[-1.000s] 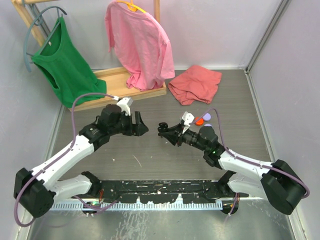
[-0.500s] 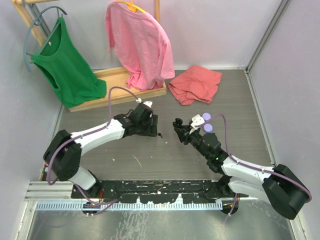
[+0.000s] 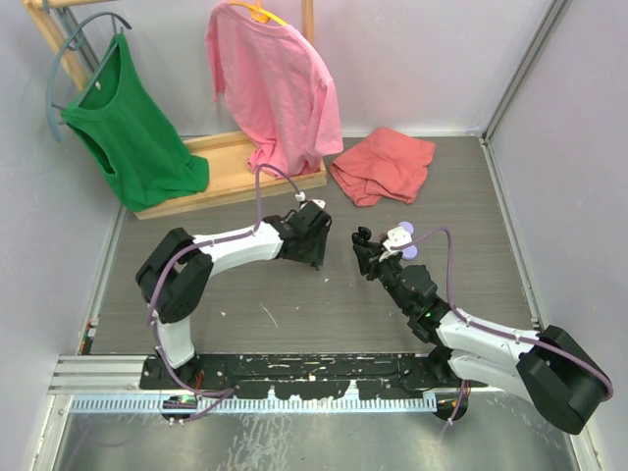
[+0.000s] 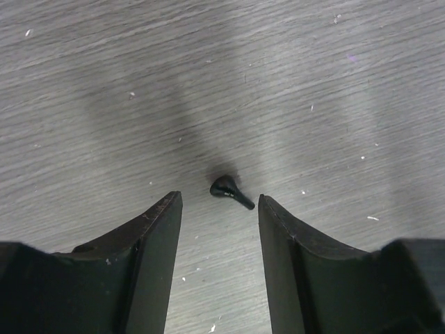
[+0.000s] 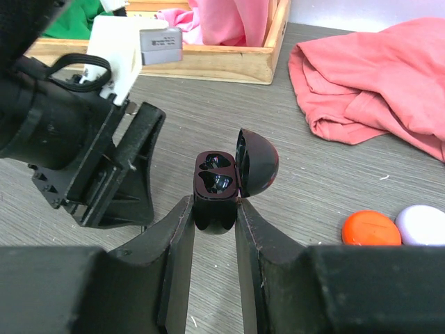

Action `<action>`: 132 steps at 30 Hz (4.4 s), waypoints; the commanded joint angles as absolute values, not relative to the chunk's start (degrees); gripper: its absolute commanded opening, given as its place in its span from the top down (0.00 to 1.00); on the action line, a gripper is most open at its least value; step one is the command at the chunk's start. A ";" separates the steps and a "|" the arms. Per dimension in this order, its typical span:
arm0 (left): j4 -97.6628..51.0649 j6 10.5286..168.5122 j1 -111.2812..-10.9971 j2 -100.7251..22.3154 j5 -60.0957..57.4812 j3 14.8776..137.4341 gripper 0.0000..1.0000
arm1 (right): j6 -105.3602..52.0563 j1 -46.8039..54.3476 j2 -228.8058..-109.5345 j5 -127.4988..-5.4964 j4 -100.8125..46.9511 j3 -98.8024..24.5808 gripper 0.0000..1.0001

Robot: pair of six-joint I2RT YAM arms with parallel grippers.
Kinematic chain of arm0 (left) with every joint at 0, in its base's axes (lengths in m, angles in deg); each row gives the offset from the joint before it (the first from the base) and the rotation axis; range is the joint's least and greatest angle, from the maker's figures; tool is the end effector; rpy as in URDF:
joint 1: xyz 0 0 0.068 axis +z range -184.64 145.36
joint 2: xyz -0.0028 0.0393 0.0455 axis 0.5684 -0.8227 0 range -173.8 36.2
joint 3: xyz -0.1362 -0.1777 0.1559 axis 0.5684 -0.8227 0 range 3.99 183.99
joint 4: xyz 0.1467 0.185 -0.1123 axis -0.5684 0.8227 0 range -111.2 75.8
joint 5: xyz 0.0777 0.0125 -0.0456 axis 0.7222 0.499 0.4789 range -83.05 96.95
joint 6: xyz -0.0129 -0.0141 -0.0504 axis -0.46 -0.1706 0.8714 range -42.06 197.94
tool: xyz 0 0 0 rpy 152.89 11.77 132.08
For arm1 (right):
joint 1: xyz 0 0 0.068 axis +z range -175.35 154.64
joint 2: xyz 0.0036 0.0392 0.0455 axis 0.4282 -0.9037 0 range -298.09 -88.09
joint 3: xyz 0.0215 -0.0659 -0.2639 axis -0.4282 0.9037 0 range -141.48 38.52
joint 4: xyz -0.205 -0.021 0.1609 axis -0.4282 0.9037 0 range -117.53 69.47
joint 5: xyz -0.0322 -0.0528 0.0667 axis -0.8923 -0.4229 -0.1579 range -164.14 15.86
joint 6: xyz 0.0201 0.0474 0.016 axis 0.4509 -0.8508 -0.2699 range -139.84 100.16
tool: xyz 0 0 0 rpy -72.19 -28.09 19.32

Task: Insert the wireless bluetooth earbuds into the charging case
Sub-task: Pick up the earbud from the center of the board, then place the earbud in the charging case.

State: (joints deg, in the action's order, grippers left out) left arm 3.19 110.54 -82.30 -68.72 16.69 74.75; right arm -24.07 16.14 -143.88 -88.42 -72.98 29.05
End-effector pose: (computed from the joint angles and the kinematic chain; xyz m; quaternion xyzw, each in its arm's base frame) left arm 0.2614 -0.2777 0.1876 0.1029 0.9538 -0.1117 0.2591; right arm 0.1501 0.1211 0.1945 -0.1432 0.6978 0.1890 0.6760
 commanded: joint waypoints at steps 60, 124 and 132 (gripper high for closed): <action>-12.36 105.43 -88.92 -31.55 35.16 53.65 0.93 | -24.03 16.17 -157.49 -56.51 -96.49 27.13 0.99; -37.48 92.31 -96.88 -22.65 21.63 44.19 0.89 | -24.68 16.63 -153.00 -51.07 -110.17 28.50 0.99; -35.41 93.24 -96.96 -20.61 22.38 44.75 0.69 | -24.28 16.65 -152.90 -51.29 -110.25 28.93 0.99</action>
